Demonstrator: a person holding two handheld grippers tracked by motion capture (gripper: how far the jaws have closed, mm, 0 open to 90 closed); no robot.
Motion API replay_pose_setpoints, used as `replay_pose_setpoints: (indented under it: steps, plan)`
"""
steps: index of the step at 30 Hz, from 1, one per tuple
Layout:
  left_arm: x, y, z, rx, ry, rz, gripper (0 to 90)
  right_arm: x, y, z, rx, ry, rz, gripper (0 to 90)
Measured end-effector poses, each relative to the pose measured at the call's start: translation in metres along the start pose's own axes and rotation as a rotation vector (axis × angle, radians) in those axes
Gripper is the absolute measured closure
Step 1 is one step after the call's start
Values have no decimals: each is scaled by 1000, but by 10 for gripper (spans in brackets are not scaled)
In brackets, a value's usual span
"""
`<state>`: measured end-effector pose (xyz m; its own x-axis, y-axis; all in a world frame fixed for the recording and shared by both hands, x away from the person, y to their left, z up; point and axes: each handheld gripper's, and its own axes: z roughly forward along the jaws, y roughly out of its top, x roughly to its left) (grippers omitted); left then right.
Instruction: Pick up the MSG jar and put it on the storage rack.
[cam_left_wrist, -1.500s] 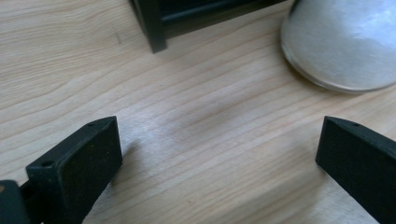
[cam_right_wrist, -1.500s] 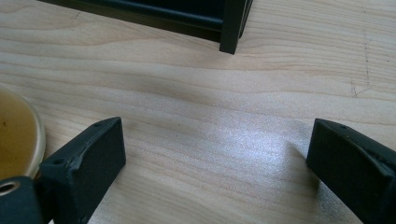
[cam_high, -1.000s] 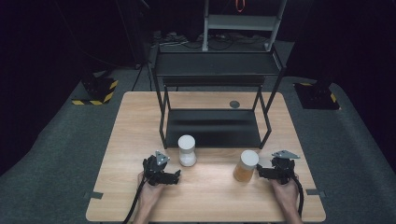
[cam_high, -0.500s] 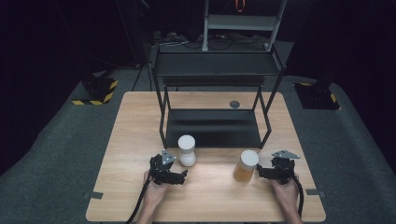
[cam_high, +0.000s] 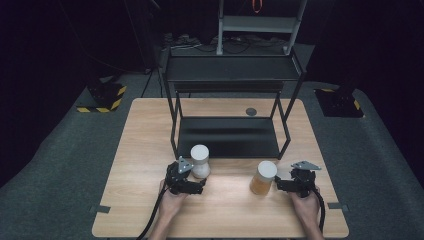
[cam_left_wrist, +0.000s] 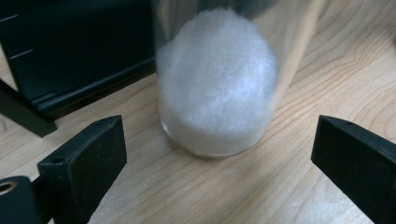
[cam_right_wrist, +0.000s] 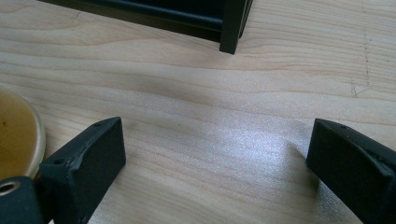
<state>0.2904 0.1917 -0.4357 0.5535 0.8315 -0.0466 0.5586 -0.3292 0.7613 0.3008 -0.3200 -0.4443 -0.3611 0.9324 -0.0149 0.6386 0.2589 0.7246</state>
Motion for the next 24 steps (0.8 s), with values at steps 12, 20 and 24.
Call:
replay_pose_setpoints:
  steps: [12,20,24]
  plan:
    - [-3,13,3,-44,6,-9,70,0,0,0,0,0,-1,38]
    - [-4,22,7,-71,4,-23,118,0,0,0,0,0,-1,38]
    - [-6,24,8,-74,8,-19,138,0,0,0,0,0,-1,39]
